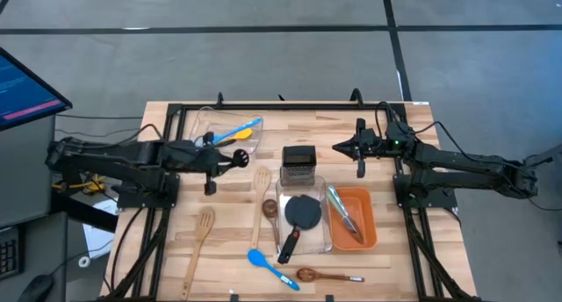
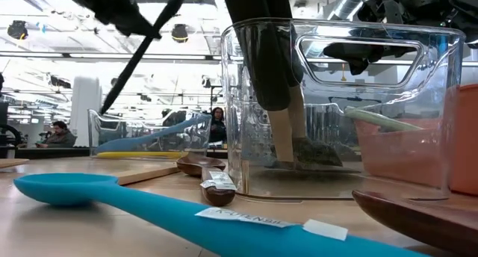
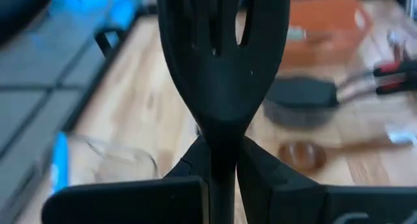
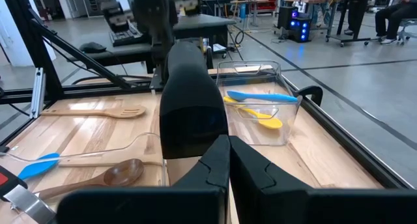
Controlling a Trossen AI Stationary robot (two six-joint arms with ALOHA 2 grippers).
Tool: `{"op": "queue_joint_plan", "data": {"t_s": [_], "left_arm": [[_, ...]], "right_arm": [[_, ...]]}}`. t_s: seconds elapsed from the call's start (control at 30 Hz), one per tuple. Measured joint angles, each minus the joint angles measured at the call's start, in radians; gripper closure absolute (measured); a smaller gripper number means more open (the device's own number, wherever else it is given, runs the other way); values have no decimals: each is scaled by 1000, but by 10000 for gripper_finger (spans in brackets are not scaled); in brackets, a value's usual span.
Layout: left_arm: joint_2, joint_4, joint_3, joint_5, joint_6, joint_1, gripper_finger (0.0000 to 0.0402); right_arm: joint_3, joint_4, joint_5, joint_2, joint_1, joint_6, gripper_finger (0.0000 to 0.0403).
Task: Pick & Place Kitchen Items
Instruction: Put the black ladle into the top transparent bin
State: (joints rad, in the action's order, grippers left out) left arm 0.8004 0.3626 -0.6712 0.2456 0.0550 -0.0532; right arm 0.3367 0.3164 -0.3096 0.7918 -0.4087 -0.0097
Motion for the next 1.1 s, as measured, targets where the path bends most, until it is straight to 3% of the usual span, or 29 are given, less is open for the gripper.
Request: {"op": "queue_joint_plan", "data": {"t_s": [0.23, 0.63, 0.87, 1.1], "left_arm": [[-15, -115, 0, 96, 158, 5, 379], [-12, -143, 0, 280, 347, 90, 380], [-12, -148, 0, 273, 393, 188, 380], [49, -185, -1, 119, 394, 333, 380]], "right_arm": [[0, 0, 0, 0, 0, 0, 402], [0, 0, 1, 0, 0, 0, 402], [0, 0, 1, 0, 0, 0, 402], [0, 4, 1, 0, 0, 0, 402]]}}
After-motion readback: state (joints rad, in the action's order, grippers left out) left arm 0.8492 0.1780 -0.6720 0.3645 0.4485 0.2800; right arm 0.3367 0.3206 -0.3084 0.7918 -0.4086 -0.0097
